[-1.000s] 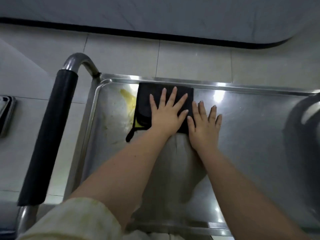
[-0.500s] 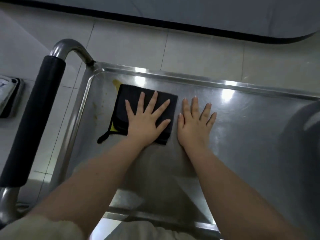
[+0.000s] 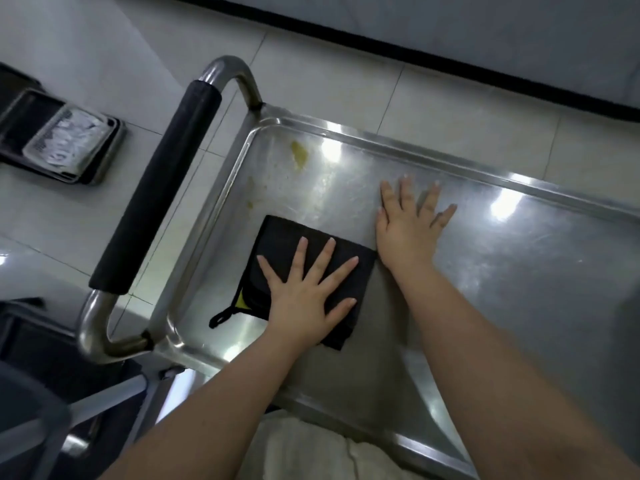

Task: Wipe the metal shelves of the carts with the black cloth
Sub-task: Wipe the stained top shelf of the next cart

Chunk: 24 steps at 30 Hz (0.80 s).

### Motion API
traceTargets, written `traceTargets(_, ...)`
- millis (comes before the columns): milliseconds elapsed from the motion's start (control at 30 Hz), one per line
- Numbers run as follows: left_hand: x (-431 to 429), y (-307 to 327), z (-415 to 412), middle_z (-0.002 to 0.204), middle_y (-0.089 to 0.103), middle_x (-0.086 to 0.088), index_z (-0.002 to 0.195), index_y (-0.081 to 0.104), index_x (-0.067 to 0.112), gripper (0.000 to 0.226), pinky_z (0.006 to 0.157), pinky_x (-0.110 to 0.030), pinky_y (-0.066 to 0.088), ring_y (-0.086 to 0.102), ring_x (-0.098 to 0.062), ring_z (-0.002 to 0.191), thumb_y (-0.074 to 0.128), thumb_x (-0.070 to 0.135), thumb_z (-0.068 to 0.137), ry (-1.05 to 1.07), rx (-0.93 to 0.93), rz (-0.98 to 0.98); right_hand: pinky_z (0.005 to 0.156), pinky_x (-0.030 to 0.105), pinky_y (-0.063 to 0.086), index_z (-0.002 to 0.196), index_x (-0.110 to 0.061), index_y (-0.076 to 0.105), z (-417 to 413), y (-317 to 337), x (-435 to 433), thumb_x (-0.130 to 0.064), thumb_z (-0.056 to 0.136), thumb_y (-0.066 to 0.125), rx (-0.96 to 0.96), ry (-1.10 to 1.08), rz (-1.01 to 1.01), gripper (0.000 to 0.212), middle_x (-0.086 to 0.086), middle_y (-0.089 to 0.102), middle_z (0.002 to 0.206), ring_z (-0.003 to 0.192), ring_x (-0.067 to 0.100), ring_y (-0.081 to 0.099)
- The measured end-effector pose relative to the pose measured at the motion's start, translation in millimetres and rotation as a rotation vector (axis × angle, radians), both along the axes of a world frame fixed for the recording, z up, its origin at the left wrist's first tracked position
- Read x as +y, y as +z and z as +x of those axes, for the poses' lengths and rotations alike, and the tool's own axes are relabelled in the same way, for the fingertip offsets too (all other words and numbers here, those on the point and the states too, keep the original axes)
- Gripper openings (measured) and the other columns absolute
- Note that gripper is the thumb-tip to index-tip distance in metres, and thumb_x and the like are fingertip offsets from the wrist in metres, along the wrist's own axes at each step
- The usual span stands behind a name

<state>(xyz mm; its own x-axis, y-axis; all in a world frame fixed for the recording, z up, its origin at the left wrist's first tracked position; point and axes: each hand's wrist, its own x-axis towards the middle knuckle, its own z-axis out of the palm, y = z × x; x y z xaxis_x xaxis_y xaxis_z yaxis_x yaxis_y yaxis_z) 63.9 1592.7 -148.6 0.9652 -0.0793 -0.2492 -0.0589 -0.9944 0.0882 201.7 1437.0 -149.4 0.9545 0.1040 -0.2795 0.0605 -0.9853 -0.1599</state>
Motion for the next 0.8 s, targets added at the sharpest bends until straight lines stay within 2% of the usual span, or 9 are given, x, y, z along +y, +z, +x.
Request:
traceTargets(100, 2, 2, -1, 0.165, -0.001, 0.010, 0.150, 0.004, 0.058, 0.064, 0.098, -0.084, -0.010, -0.008, -0.038, 0.151, 0.022, 0.076, 0.092, 0.016, 0.024, -0.011, 0.116, 0.061, -0.009, 0.156, -0.041, 0.002, -1, -10, -2, -0.047, 0.104, 0.016, 0.009, 0.001, -0.014, 0.054, -0.007, -0.006, 0.165, 0.149, 0.038, -0.017)
traceTargets(233, 21, 3, 23, 0.166, -0.001, 0.011, 0.149, 0.004, 0.060, 0.063, 0.098, -0.084, -0.008, -0.009, -0.037, 0.151, 0.019, 0.077, 0.091, 0.038, 0.027, -0.002, 0.117, 0.060, -0.009, 0.156, -0.041, -0.005, -5, -13, -4, -0.052, 0.102, 0.014, 0.003, 0.037, -0.046, 0.058, -0.006, -0.012, 0.165, 0.148, 0.039, -0.019)
traceTargets(333, 48, 3, 73, 0.165, -0.011, 0.014, 0.146, -0.007, 0.062, 0.062, 0.100, -0.081, -0.011, -0.020, -0.034, 0.149, 0.015, 0.077, 0.090, 0.090, 0.040, -0.005, 0.117, 0.060, -0.011, 0.154, -0.042, -0.011, -2, -13, -2, -0.054, 0.101, 0.013, 0.017, 0.038, -0.051, 0.059, -0.005, -0.016, 0.164, 0.147, 0.039, -0.021)
traceTargets(567, 81, 1, 186, 0.164, -0.016, 0.011, 0.147, -0.012, 0.059, 0.064, 0.101, -0.082, -0.006, -0.019, -0.034, 0.149, 0.011, 0.078, 0.090, -0.041, 0.054, 0.061, 0.115, 0.060, -0.015, 0.155, -0.044, -0.004, -2, -13, 1, -0.056, 0.099, 0.009, -0.002, 0.046, -0.068, 0.058, -0.001, -0.010, 0.165, 0.147, 0.041, -0.018)
traceTargets(667, 78, -1, 184, 0.164, -0.015, 0.011, 0.148, -0.011, 0.058, 0.063, 0.103, -0.080, -0.004, -0.017, -0.034, 0.149, 0.009, 0.076, 0.091, -0.032, 0.045, 0.053, 0.115, 0.061, -0.015, 0.154, -0.045, -0.005, 1, -12, 2, -0.056, 0.101, 0.012, 0.015, 0.031, -0.077, 0.057, -0.002, -0.011, 0.165, 0.148, 0.040, -0.018)
traceTargets(800, 71, -1, 125, 0.165, -0.012, 0.011, 0.148, -0.009, 0.058, 0.062, 0.104, -0.079, -0.005, -0.017, -0.034, 0.150, 0.011, 0.075, 0.092, -0.029, 0.028, 0.003, 0.115, 0.061, -0.014, 0.154, -0.047, -0.004, 1, -10, 1, -0.057, 0.101, 0.017, 0.014, 0.022, -0.073, 0.058, -0.005, -0.011, 0.165, 0.148, 0.039, -0.017)
